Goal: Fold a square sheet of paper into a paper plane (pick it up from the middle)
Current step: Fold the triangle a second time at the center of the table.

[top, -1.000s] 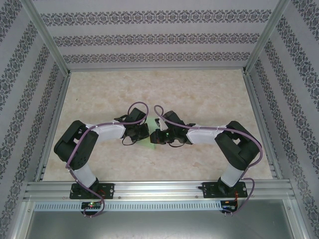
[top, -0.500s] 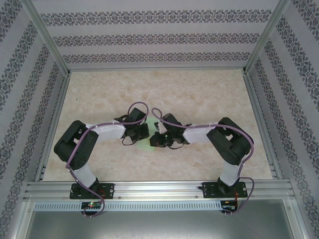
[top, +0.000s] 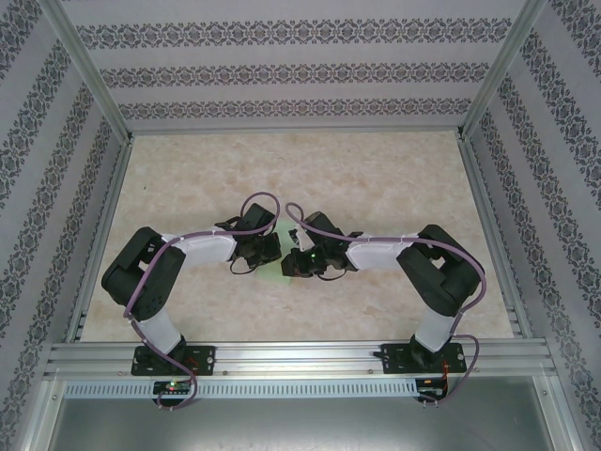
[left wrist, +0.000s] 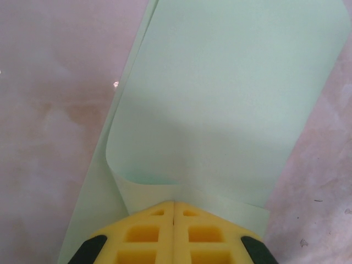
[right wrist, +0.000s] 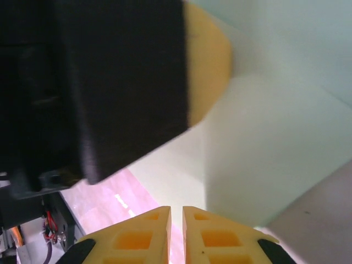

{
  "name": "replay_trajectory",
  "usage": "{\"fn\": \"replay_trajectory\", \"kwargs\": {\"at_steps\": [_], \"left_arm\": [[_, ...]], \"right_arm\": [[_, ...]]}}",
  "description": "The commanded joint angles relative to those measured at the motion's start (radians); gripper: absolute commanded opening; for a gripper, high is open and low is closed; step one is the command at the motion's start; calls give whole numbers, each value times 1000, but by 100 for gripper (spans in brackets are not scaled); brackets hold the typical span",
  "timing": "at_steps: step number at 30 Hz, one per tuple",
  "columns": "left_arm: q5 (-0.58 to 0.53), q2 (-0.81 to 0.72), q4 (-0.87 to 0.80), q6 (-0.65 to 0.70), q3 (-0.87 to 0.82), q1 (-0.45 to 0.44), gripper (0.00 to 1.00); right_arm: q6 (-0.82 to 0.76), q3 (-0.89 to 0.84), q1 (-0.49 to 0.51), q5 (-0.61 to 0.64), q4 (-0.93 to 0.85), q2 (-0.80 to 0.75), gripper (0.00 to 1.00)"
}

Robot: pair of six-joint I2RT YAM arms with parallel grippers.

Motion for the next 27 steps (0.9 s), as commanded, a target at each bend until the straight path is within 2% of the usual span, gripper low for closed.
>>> {"fn": "replay_trajectory", "kwargs": {"at_steps": [1, 9, 15, 27], "left_arm": [[-27, 23, -31, 1, -13, -9, 5], [-27, 22, -32, 5, -17, -10, 4], [-27, 22, -33, 5, -17, -9, 4], [-32, 27, -40, 8, -15, -10, 4]], "right_arm": [[-38, 36, 23, 9, -45, -9, 14], [-36, 18, 24, 59, -58, 25, 15], [-20, -8, 10, 22, -19, 28, 15], [-23, -52, 12, 65, -67, 56, 15]]}}
